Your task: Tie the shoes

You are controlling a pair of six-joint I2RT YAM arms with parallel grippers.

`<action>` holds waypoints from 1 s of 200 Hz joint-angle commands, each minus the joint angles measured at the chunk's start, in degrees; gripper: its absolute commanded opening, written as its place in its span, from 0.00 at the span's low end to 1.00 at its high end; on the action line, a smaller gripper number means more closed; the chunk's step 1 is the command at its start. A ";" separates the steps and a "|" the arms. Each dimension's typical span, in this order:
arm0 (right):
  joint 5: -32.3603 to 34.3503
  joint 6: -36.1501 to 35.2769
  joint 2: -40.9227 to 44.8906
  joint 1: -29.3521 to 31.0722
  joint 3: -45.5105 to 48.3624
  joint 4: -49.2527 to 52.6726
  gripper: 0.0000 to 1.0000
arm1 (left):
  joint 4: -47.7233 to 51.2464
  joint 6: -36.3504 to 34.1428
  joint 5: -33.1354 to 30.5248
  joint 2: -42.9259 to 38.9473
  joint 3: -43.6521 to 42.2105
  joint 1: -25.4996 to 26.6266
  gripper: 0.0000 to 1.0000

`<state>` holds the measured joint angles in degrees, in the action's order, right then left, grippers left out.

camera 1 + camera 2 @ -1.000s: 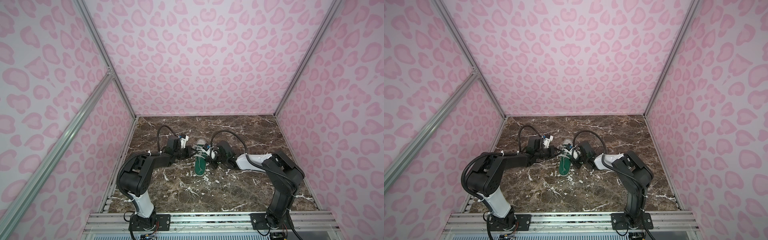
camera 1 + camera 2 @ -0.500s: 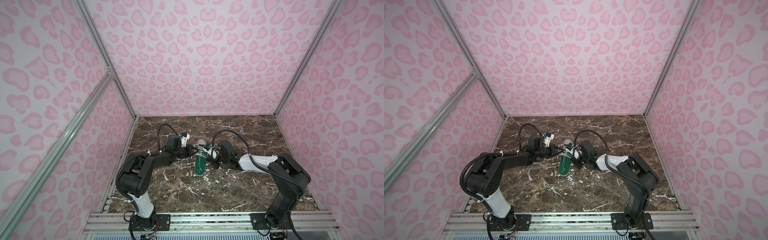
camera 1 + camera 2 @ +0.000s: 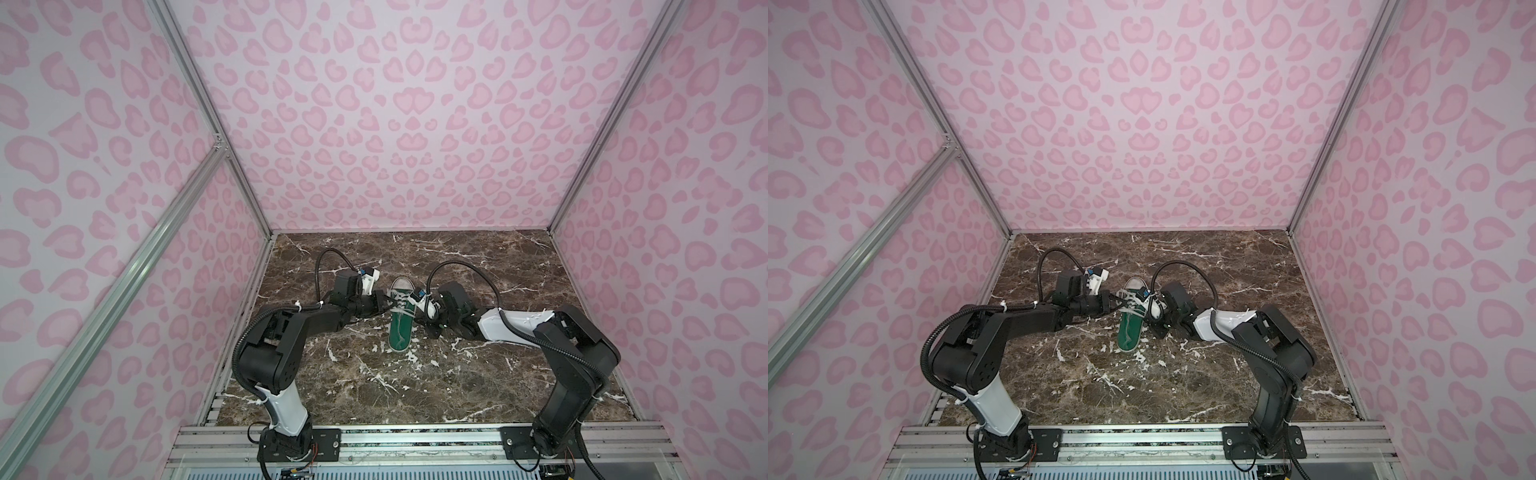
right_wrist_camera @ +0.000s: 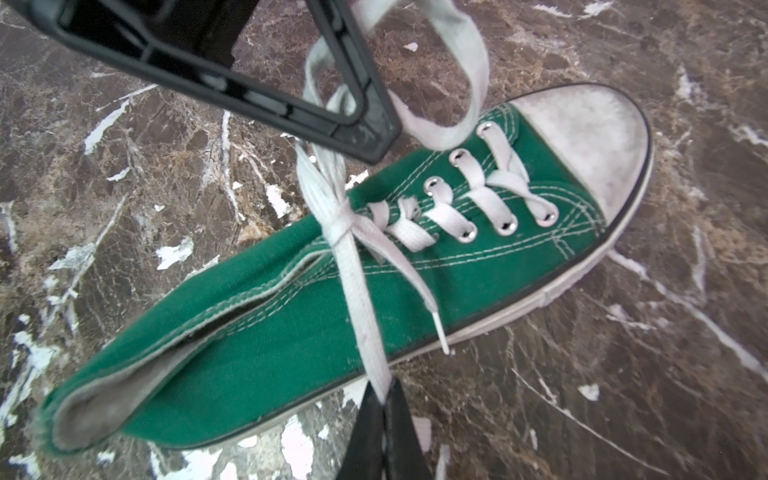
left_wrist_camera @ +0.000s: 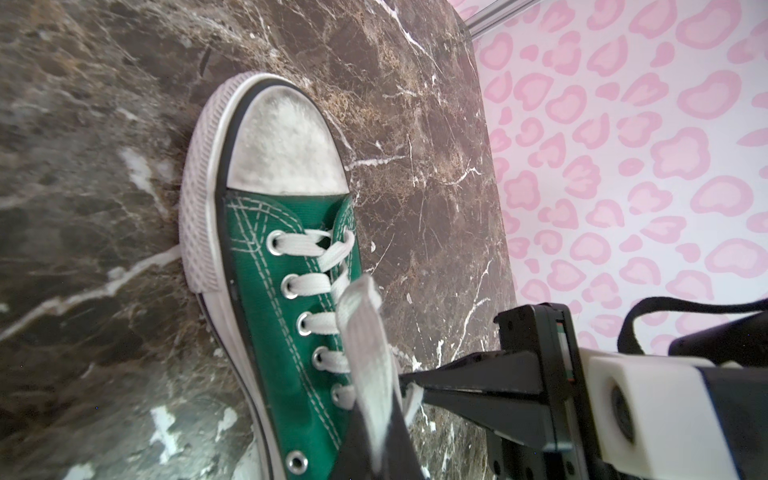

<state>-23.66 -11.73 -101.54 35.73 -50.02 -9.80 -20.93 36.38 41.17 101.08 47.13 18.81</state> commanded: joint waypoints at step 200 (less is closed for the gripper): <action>0.27 -1.20 -2.61 1.24 -3.43 8.22 0.33 | 0.30 -3.57 -0.89 -0.85 1.21 -0.02 0.45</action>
<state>-24.25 -12.19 -103.53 36.71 -52.31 -4.99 -21.02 35.46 40.34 101.34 47.59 18.57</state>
